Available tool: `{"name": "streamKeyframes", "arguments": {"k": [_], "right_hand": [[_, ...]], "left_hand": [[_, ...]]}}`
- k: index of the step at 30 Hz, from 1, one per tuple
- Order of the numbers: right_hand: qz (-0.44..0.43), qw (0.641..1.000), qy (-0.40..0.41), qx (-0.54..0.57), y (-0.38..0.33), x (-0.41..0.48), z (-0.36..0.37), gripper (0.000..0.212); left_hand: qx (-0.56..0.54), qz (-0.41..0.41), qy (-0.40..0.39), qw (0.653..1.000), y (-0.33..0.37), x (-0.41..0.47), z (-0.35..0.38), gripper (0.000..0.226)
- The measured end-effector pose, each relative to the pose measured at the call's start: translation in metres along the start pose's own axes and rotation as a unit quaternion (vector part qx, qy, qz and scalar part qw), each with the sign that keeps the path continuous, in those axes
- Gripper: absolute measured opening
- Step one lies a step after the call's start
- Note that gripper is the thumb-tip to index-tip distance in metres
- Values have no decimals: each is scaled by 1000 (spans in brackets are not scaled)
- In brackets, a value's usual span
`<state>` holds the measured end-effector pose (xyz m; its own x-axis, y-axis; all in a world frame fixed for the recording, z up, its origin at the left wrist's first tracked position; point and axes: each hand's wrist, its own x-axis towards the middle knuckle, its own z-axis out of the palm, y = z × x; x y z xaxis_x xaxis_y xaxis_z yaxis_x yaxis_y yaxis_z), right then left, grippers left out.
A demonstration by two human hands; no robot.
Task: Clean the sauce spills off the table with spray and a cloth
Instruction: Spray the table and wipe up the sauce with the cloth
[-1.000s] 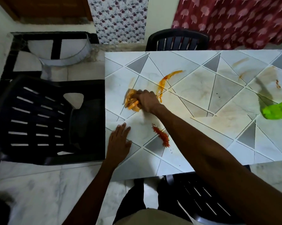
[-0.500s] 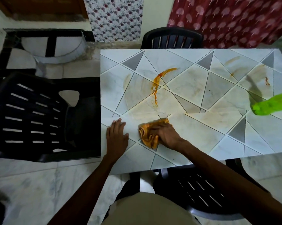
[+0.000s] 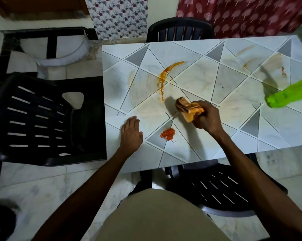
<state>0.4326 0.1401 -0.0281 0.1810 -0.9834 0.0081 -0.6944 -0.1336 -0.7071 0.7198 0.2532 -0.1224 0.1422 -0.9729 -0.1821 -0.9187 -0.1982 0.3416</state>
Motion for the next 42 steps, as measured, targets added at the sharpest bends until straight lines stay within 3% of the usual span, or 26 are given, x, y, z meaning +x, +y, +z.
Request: {"name": "streamKeyframes", "arguments": {"k": [2, 9, 13, 19, 25, 30, 36, 42], "right_hand": [[64, 998, 18, -24, 13, -5, -10, 38], [178, 981, -71, -22, 29, -29, 11, 56], [163, 981, -103, -30, 7, -38, 41, 64], [147, 979, -141, -13, -19, -48, 85, 59], [75, 979, -186, -33, -43, -70, 124, 55], [49, 977, -207, -10, -60, -83, 142, 67], [52, 986, -155, 37, -58, -75, 106, 50], [84, 993, -50, 67, -38, -72, 36, 56]], "left_hand": [[-9, -11, -12, 1000, 3, -1, 1, 61], [-27, -2, -25, 999, -1, -2, 2, 64], [-37, 6, -27, 999, -4, -4, 3, 64], [-34, 22, -28, 999, -9, -5, 5, 64], [-38, 45, -1, 998, -23, -18, 6, 60], [-53, 62, 11, 997, -42, -30, 10, 59], [-42, 52, 9, 998, -41, -33, 9, 58], [-65, 54, 33, 996, -41, -33, 11, 51]]}}
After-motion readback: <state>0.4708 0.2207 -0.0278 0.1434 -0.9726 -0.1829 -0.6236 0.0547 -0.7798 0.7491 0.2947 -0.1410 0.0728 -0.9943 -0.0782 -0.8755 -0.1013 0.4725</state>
